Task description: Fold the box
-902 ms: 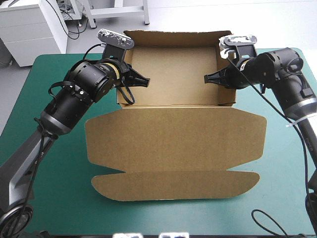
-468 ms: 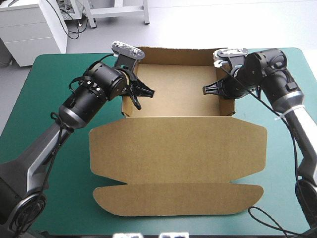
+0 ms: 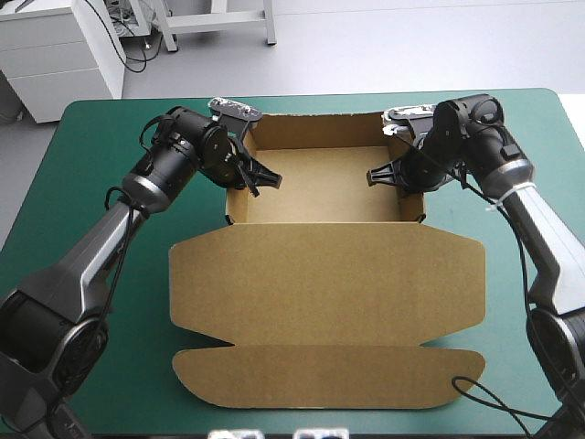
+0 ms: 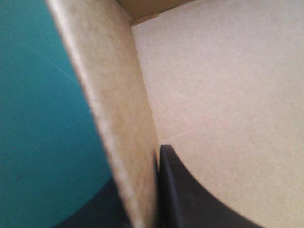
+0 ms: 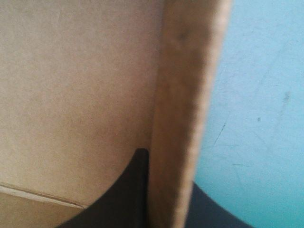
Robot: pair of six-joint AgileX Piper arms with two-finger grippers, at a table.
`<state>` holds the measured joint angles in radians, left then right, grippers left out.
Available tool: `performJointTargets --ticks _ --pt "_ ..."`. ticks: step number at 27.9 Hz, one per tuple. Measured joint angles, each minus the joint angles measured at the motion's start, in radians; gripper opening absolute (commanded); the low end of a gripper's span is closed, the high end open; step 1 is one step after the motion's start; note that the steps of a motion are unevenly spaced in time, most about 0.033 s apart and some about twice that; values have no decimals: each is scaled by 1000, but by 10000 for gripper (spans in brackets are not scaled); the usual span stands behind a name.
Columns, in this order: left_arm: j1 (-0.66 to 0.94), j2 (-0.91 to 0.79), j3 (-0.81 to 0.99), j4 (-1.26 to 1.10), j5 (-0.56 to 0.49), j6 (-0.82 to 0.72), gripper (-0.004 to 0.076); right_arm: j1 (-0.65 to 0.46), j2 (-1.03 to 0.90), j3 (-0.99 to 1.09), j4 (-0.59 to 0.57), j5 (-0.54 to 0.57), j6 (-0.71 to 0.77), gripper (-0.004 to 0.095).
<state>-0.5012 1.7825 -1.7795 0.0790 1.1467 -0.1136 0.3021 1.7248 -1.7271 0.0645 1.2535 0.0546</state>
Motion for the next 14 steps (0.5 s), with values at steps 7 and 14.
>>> performJointTargets --ticks 7,14 --pt "30 47 -1 -23 12 34 0 3 65 0 19 0 1 -13" --pt "31 136 -1 -21 17 42 0 5 173 0 23 0 2 -13"
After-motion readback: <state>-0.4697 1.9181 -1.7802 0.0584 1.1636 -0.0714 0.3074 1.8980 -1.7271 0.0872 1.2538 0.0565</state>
